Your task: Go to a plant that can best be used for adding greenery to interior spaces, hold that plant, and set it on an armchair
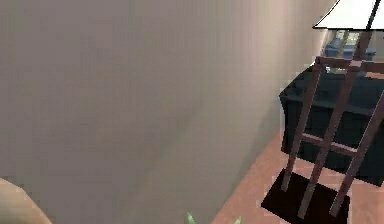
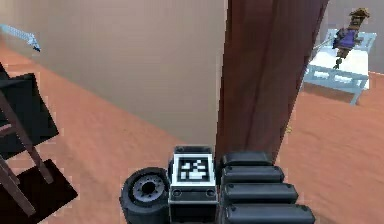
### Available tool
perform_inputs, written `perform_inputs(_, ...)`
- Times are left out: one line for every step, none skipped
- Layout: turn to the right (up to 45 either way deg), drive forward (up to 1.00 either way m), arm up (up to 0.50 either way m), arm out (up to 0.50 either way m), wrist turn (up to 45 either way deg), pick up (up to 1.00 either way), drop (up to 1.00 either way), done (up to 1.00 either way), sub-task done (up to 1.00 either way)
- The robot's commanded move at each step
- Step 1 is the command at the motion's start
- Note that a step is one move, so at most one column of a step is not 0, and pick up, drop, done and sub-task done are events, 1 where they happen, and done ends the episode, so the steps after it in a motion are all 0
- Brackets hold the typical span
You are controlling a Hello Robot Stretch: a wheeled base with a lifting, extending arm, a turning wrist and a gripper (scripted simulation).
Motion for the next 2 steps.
perform_inputs(39.0,0.00,0.00,0.00,0.0,0.00,0.00,0.00,0.00)
perform_inputs(0.0,0.15,0.00,0.00,0.0,0.00,0.00,0.00,0.00)
